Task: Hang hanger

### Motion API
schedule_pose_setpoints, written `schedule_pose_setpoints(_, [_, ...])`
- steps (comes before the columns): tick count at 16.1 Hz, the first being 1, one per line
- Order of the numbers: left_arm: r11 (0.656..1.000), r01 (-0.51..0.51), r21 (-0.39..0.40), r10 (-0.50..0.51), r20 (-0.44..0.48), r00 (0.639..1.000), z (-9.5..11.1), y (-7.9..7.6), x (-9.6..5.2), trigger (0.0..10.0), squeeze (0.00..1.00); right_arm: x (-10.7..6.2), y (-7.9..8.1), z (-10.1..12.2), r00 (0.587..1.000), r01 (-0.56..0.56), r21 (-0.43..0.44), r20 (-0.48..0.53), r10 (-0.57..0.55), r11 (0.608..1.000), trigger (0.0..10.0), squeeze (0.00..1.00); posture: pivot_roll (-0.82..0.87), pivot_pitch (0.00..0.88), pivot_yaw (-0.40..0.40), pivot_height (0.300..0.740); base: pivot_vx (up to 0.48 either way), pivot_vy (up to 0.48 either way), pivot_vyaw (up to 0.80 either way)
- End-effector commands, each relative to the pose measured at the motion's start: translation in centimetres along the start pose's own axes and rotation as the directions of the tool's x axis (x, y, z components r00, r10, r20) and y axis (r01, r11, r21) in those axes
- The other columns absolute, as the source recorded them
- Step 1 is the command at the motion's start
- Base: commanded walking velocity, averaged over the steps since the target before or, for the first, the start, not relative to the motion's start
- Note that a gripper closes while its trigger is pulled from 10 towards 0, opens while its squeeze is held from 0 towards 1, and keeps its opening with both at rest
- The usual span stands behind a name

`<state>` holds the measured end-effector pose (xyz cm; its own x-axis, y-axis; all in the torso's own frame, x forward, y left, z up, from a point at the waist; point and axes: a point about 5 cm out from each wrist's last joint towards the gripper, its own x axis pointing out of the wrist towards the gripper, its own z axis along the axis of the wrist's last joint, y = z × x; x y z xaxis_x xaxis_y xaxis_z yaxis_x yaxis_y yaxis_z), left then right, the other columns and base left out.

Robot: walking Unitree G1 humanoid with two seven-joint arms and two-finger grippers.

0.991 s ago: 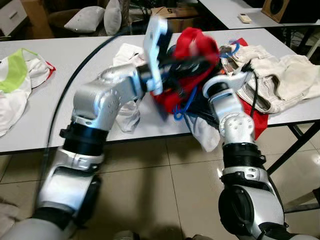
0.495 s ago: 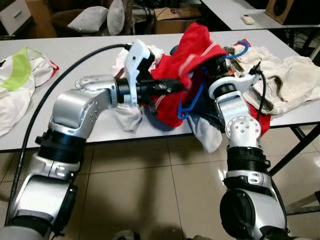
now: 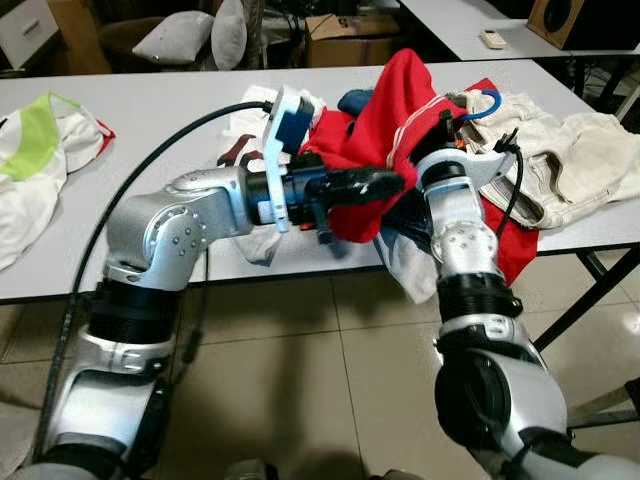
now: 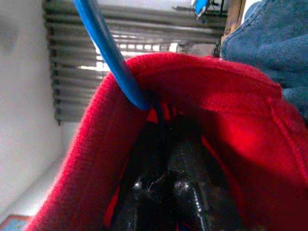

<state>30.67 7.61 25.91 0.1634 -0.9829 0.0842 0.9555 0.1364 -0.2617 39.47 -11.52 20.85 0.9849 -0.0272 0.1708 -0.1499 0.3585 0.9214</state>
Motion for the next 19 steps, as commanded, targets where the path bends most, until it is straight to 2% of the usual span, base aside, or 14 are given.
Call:
schedule_pose_setpoints(1, [0.997,0.062,0.040,-0.064,0.036,0.997,1.5,-1.2,0.8,0.0,0.00,0.3,0.9,-0.3,1.000,-0.020,0.037,0.024,0.019,0.999,10.0,0.00,-0.02,0.000,-0.027,0.740,0.000,0.000,0.00])
schedule_pose_setpoints(2, [0.999,0.024,0.042,-0.027,0.080,0.996,2.1,-0.9,1.3,0.0,0.00,0.3,1.1,-1.1,1.000,-0.022,0.028,-0.001,0.022,0.999,10.0,0.00,-0.01,0.000,-0.030,0.740,0.000,0.000,0.00])
schedule_pose_setpoints(4, [0.992,-0.121,0.026,0.111,0.234,0.966,4.7,0.7,2.2,0.0,0.00,-0.3,2.0,-3.6,0.991,-0.090,-0.117,-0.110,0.077,0.989,10.0,0.00,-0.01,0.000,-0.021,0.740,0.000,0.000,0.00])
schedule_pose_setpoints(5, [0.991,-0.131,0.021,0.122,0.249,0.961,5.0,0.8,2.2,0.0,0.00,-0.3,2.1,-3.9,0.989,-0.101,-0.142,-0.125,0.083,0.985,10.0,0.00,-0.01,0.000,-0.021,0.740,0.000,0.000,0.00])
schedule_pose_setpoints(7, [0.984,-0.173,0.034,0.150,0.361,0.920,7.7,1.2,2.9,0.0,0.00,-1.2,2.4,-5.7,0.968,-0.128,-0.352,-0.246,0.040,0.927,10.0,0.00,-0.03,0.000,0.000,0.740,0.000,0.000,0.00])
schedule_pose_setpoints(8, [0.984,-0.177,0.033,0.152,0.377,0.914,8.1,1.2,2.9,0.0,0.00,-1.4,2.4,-5.8,0.963,-0.129,-0.374,-0.267,0.027,0.918,10.0,0.00,-0.03,0.000,0.000,0.740,0.000,0.000,0.00])
schedule_pose_setpoints(9, [0.981,-0.190,0.028,0.165,0.388,0.907,8.7,1.3,3.1,0.0,0.00,-1.9,2.7,-6.0,0.950,-0.139,-0.348,-0.312,0.026,0.927,10.0,0.00,-0.04,0.000,0.017,0.740,0.000,0.000,0.00])
schedule_pose_setpoints(11, [0.982,-0.188,0.007,0.176,0.324,0.929,8.4,1.3,3.4,0.0,0.00,-1.9,2.2,-4.9,0.959,-0.074,-0.383,-0.281,-0.040,0.921,10.0,0.00,-0.05,0.000,0.021,0.740,0.000,0.000,0.00])
schedule_pose_setpoints(12, [0.984,-0.168,0.055,0.150,0.243,0.958,7.4,0.9,3.4,0.0,0.00,-1.3,2.1,-3.6,0.973,-0.019,-0.287,-0.224,-0.047,0.958,10.0,0.00,-0.05,0.000,0.032,0.740,0.000,0.000,0.00])
schedule_pose_setpoints(13, [0.974,-0.214,0.068,0.198,0.190,0.962,6.4,1.1,2.9,0.0,0.00,-0.8,2.5,-2.4,0.979,-0.014,-0.185,-0.203,-0.024,0.983,10.0,0.00,-0.05,0.000,0.032,0.740,0.000,0.000,0.00])
schedule_pose_setpoints(14, [0.974,-0.228,0.007,0.222,0.204,0.954,6.2,1.2,2.6,0.0,0.00,-0.8,3.0,-2.1,0.978,-0.045,-0.168,-0.207,0.009,0.985,10.0,0.00,-0.05,0.000,0.028,0.740,0.000,0.000,0.00])
schedule_pose_setpoints(15, [0.974,-0.225,-0.021,0.224,0.209,0.952,6.1,1.1,2.5,0.0,0.00,-0.9,3.1,-2.0,0.982,-0.043,-0.161,-0.191,0.012,0.986,10.0,0.00,-0.05,0.000,0.024,0.740,0.000,0.000,0.00])
schedule_pose_setpoints(17, [0.981,-0.194,-0.026,0.195,0.189,0.962,5.5,0.3,3.0,0.0,0.00,-0.9,3.0,-1.6,0.988,-0.018,-0.152,-0.151,-0.005,0.988,10.0,0.00,-0.04,0.000,0.013,0.740,0.000,0.000,0.00])
schedule_pose_setpoints(19, [0.986,-0.128,-0.106,0.150,0.231,0.961,5.4,-1.0,4.4,0.0,0.00,-0.3,2.5,-0.7,0.999,0.013,-0.154,-0.040,-0.020,0.988,10.0,0.00,-0.02,0.000,-0.009,0.740,0.000,0.000,0.00])
